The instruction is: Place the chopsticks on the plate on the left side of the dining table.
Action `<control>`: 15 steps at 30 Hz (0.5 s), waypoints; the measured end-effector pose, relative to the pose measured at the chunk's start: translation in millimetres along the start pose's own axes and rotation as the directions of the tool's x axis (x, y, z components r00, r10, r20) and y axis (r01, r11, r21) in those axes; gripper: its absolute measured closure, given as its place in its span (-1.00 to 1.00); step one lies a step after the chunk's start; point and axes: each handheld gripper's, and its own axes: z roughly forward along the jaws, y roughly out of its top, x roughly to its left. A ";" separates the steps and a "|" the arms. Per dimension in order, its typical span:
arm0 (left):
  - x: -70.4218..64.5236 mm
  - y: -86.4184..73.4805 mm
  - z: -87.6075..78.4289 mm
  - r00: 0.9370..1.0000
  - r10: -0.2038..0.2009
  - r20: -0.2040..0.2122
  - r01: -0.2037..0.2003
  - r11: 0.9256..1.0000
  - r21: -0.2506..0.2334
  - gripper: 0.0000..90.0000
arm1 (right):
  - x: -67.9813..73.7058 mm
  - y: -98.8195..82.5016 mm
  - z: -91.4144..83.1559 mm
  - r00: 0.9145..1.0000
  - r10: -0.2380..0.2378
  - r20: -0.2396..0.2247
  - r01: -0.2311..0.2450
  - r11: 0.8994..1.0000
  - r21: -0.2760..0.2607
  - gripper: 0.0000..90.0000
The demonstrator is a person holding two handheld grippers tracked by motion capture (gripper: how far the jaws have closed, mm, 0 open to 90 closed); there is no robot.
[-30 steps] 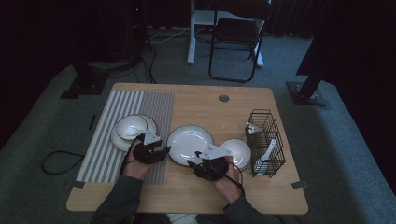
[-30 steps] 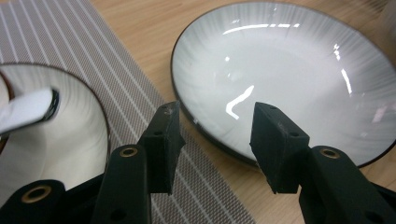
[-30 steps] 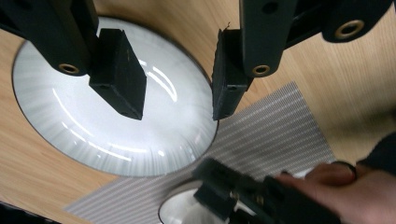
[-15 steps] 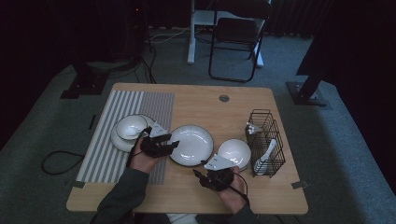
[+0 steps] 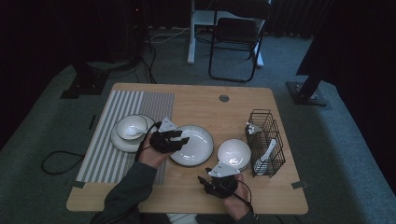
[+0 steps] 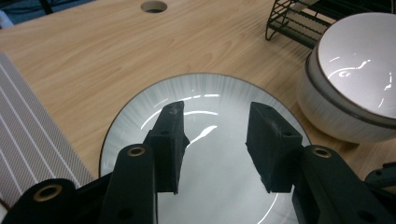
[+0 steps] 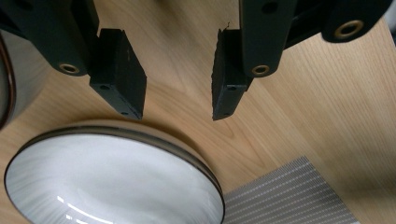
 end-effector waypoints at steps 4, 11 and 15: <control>-4.2 9.2 2.4 1.000 0.021 0.014 -0.021 1.000 -0.007 0.29 | -0.6 -5.2 0.1 1.000 0.005 0.002 -0.005 1.000 0.004 0.21; -10.8 23.7 8.0 0.998 0.054 0.039 -0.054 0.998 -0.014 0.32 | -1.4 -9.3 3.0 1.000 0.014 -0.001 -0.014 1.000 0.007 0.21; -13.9 31.2 11.7 0.996 0.064 0.056 -0.063 0.998 -0.019 0.32 | -2.4 -11.5 5.5 1.000 0.025 -0.007 -0.025 1.000 0.012 0.20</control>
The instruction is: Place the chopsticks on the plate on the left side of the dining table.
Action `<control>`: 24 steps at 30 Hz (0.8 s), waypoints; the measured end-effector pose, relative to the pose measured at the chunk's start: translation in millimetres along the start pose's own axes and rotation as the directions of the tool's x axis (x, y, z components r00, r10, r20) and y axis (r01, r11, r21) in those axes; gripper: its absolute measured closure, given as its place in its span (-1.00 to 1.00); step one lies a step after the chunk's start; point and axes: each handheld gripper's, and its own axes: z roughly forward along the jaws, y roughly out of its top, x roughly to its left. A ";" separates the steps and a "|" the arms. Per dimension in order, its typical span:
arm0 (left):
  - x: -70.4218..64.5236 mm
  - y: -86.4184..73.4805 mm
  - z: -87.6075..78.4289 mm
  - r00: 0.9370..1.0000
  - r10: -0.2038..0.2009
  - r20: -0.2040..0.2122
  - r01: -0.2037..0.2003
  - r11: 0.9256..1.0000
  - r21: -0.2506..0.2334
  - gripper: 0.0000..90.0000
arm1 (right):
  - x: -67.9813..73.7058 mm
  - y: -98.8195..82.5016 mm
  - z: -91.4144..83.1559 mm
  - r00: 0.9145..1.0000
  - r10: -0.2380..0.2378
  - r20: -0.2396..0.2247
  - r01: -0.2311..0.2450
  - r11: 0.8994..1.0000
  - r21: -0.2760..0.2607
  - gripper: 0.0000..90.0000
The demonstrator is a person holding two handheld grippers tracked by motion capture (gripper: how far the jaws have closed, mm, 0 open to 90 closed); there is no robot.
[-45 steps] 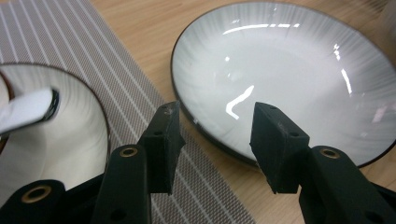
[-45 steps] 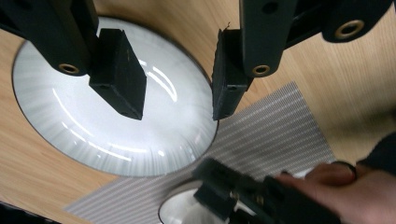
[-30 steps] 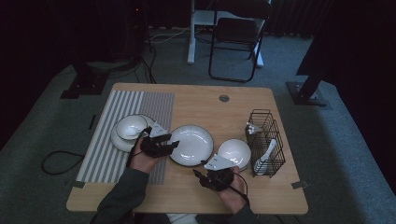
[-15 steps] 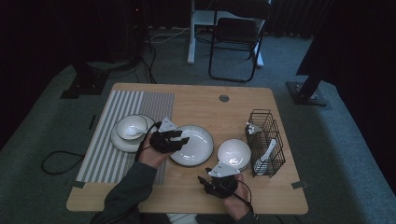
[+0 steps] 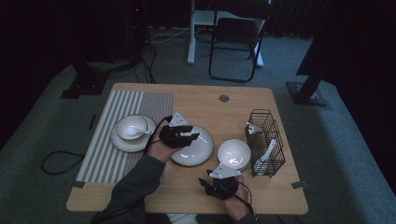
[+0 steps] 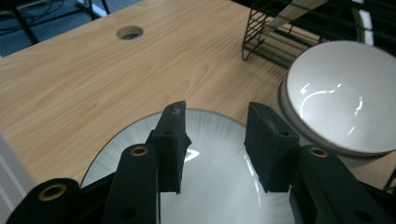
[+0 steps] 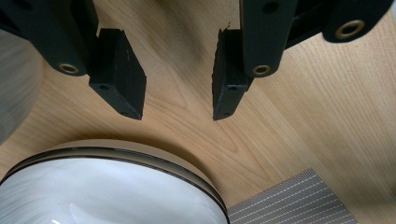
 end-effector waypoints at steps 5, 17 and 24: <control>-4.1 9.4 4.5 1.000 0.016 0.020 -0.016 1.000 -0.004 0.32 | -1.1 -1.8 3.3 1.000 0.002 -0.002 -0.002 1.000 0.001 0.20; -14.7 33.6 14.8 0.996 0.070 0.056 -0.069 0.997 -0.016 0.32 | -3.8 -4.3 6.5 1.000 0.019 -0.009 -0.019 1.000 0.005 0.19; -18.2 44.8 20.2 0.994 0.086 0.070 -0.085 0.996 -0.026 0.33 | -6.8 -5.3 6.5 1.000 0.029 -0.005 -0.029 1.000 0.003 0.19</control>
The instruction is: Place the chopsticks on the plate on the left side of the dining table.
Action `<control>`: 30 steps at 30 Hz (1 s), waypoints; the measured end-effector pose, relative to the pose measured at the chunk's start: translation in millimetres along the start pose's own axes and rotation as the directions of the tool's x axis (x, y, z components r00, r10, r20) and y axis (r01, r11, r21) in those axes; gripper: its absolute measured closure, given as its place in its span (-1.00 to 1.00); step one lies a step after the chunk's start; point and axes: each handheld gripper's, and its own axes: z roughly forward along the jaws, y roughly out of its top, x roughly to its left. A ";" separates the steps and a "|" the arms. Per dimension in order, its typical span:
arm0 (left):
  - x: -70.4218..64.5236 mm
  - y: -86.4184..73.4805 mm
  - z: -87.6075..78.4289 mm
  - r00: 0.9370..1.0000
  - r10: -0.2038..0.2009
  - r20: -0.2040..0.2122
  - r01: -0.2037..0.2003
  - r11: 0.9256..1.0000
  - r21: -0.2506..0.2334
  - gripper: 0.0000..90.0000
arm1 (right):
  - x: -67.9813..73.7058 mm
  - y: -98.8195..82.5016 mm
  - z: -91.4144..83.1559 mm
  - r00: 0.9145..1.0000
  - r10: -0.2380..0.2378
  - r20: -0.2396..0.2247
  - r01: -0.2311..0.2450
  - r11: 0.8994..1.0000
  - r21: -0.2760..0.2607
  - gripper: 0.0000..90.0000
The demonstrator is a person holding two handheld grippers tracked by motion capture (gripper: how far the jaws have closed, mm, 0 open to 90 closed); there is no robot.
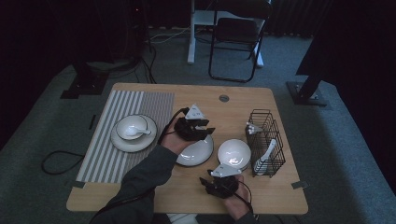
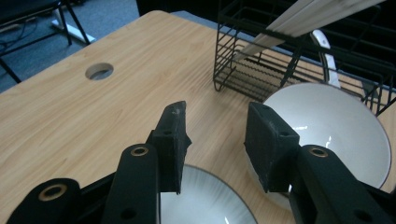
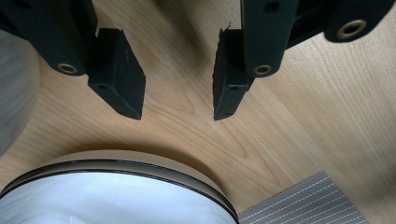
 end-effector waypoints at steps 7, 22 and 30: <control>-8.5 14.3 9.0 0.999 0.041 0.015 -0.040 0.999 -0.006 0.33 | 0.5 -1.0 1.4 1.000 0.008 -0.001 -0.008 1.000 -0.001 0.19; -21.4 36.5 22.6 0.996 0.078 0.045 -0.077 0.997 -0.025 0.33 | -0.7 -2.4 2.8 1.000 0.009 0.000 -0.009 1.000 0.004 0.18; -29.3 43.8 30.5 0.994 0.088 0.065 -0.086 0.996 -0.033 0.34 | -1.1 -3.0 2.9 1.000 0.012 0.001 -0.012 1.000 0.007 0.18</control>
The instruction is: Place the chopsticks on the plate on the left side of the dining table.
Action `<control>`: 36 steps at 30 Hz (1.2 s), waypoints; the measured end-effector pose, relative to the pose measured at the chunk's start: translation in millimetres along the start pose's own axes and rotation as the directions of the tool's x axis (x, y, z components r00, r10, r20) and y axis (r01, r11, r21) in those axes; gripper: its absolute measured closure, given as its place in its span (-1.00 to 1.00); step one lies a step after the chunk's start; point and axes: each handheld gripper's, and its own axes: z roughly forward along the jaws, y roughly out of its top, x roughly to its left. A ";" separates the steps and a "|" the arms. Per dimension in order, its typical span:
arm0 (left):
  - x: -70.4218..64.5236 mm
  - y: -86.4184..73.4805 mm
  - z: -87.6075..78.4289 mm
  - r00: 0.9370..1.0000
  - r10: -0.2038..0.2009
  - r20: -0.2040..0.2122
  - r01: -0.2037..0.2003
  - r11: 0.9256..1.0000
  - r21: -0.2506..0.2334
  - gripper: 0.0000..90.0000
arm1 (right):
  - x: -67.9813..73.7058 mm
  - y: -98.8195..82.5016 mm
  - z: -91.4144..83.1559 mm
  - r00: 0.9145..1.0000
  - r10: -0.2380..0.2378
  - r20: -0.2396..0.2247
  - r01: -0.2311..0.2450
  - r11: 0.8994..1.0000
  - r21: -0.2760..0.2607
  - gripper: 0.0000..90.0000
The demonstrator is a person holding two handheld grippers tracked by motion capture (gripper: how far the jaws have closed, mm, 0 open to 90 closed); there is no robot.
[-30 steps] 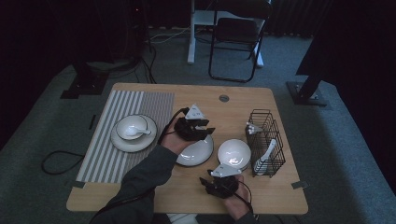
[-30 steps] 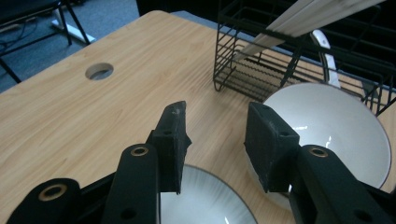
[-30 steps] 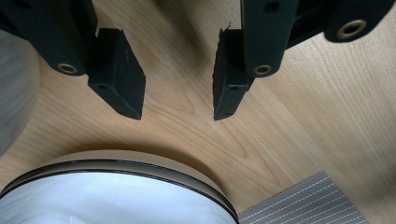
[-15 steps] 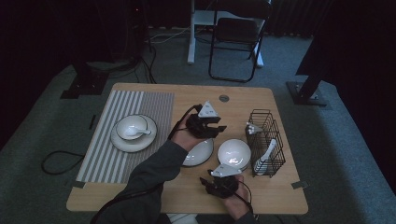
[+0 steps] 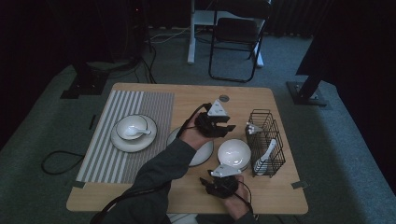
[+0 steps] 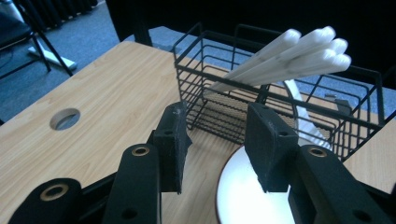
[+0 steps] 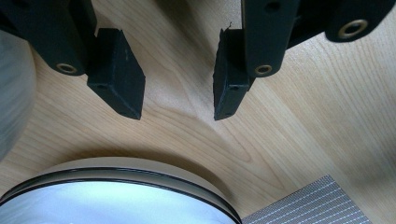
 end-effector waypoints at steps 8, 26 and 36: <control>-6.8 6.8 9.1 1.000 0.007 0.017 -0.007 1.000 0.001 0.37 | -0.2 -0.8 -1.4 1.000 0.007 0.000 -0.007 1.000 -0.001 0.18; -14.3 19.3 22.6 0.999 0.025 0.039 -0.024 1.000 -0.012 0.38 | 1.4 -2.5 -0.5 1.000 0.004 0.000 -0.004 1.000 0.005 0.17; -13.5 24.5 34.3 0.999 0.006 0.034 -0.006 1.000 0.002 0.54 | 2.8 -2.2 -0.1 1.000 0.000 -0.003 0.000 1.000 0.007 0.17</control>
